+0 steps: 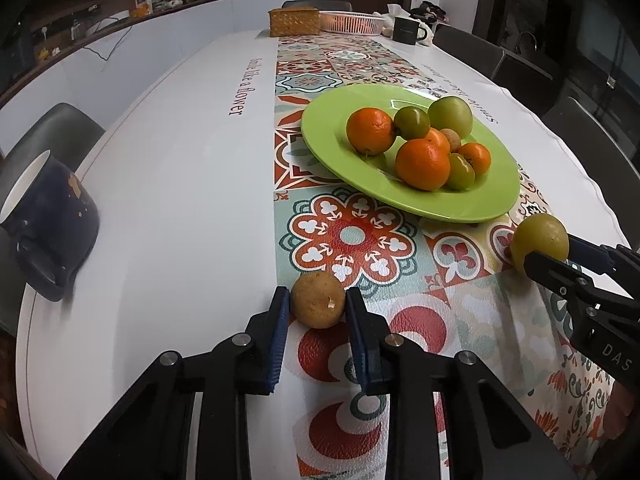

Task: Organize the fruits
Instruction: 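Carry the kiwi and pomelo over the green plate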

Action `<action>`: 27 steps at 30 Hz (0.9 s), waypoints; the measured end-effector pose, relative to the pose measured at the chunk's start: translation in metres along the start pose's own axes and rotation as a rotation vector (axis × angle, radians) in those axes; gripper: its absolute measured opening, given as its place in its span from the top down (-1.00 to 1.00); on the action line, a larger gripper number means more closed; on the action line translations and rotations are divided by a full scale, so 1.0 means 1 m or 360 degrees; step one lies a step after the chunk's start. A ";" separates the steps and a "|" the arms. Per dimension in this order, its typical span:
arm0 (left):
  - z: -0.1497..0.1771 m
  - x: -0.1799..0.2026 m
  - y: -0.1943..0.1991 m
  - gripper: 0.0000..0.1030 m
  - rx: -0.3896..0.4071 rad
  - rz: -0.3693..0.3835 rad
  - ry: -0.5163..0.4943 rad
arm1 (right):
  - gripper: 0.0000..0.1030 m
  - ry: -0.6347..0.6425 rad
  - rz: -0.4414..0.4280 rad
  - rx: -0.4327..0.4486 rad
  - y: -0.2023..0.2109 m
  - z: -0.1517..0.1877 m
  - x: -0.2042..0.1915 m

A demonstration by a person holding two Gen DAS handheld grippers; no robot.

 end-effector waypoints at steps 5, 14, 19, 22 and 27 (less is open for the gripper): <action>-0.001 0.001 0.005 0.44 0.0016 -0.0014 0.0001 | 0.04 -0.0002 -0.0005 0.0000 0.000 -0.001 0.001; -0.014 0.006 0.026 0.44 0.0103 -0.0010 -0.0021 | 0.06 -0.0028 -0.0080 0.0000 0.006 -0.005 -0.001; -0.029 0.010 0.037 0.44 0.0162 -0.0006 -0.0049 | 0.06 -0.0018 -0.0125 0.0041 0.016 -0.014 -0.003; -0.039 0.013 0.041 0.44 0.0187 -0.0007 -0.0070 | 0.06 -0.0005 -0.0147 0.0075 0.021 -0.023 -0.005; -0.056 0.014 0.042 0.44 0.0218 -0.0014 -0.0094 | 0.06 0.0004 -0.0171 0.0130 0.026 -0.044 -0.006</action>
Point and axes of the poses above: each gripper's, at about its wrist camera, not at the fingertips, and y roughly against the way its jaws point, x to its right, z to its underside, the point moved 5 cm from there along -y, roughly the way its jaws point, and after that the axes turned 13 degrees about -y, right-handed, at the moved point
